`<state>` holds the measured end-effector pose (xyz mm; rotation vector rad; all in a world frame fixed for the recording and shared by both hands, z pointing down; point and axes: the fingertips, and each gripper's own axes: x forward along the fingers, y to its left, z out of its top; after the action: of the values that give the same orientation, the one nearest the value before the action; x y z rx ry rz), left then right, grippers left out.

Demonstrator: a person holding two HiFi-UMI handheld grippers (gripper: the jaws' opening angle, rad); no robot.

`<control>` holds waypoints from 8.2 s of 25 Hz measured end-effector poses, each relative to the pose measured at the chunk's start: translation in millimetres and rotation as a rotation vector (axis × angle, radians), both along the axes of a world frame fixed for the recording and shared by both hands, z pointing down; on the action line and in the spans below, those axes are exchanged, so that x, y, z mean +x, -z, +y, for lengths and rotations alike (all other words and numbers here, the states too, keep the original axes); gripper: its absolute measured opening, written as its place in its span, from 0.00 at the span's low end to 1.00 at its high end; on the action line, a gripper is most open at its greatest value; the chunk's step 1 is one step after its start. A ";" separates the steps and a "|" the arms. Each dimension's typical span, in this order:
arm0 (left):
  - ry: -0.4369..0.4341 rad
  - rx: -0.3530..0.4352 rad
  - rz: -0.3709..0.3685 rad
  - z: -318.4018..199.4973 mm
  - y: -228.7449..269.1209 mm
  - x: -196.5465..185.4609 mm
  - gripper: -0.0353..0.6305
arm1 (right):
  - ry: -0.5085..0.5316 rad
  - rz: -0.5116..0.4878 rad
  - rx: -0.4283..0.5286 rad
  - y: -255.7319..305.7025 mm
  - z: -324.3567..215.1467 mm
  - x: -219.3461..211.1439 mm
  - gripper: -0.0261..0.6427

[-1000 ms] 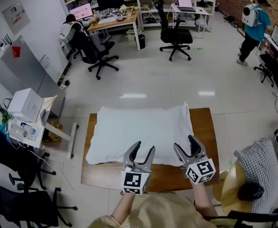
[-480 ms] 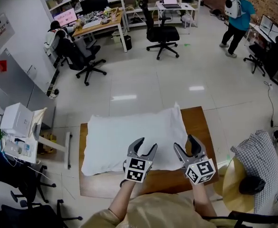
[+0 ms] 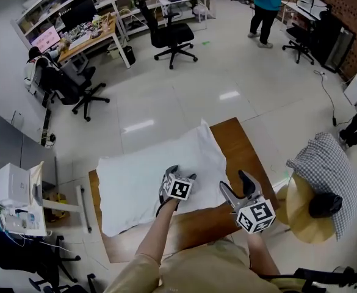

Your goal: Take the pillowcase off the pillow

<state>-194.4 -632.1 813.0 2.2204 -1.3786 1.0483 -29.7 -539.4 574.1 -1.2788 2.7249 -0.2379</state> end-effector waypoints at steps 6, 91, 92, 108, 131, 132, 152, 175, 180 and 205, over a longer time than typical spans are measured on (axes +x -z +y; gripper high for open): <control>-0.033 0.034 -0.017 13.0 12.3 0.3 0.36 | -0.045 -0.008 -0.011 4.2 19.2 3.3 0.49; 0.526 0.970 1.066 245.7 310.1 -279.7 0.06 | 0.995 0.338 0.401 218.4 221.9 -188.0 0.28; 0.505 0.975 1.083 247.1 311.6 -278.2 0.06 | 1.008 0.351 0.425 214.8 219.0 -196.0 0.28; 0.564 0.838 1.077 220.4 251.3 -264.8 0.06 | 0.986 0.752 0.408 101.3 145.4 -233.5 0.07; 0.496 0.658 1.148 198.2 131.7 -267.3 0.06 | 1.050 0.476 0.295 140.3 149.6 -224.8 0.26; 0.494 0.661 1.149 199.3 131.9 -266.8 0.06 | 1.047 0.475 0.301 142.4 149.3 -221.9 0.39; 0.474 0.616 1.143 200.0 115.9 -252.7 0.06 | 1.019 0.684 0.236 119.0 143.9 -227.0 0.06; 0.231 0.559 1.157 189.6 130.0 -274.2 0.48 | 0.966 0.501 0.315 146.0 151.4 -231.9 0.04; 0.006 0.886 1.202 217.7 327.2 -320.6 0.53 | 1.006 0.488 0.359 162.2 166.5 -225.1 0.05; -0.295 0.226 0.923 77.7 374.4 -131.9 0.40 | 1.038 0.617 0.421 144.7 220.3 -208.8 0.05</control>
<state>-326.2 -554.4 438.6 2.5783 -0.7812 -0.1409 -238.5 -319.1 429.3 0.3050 3.3835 0.7253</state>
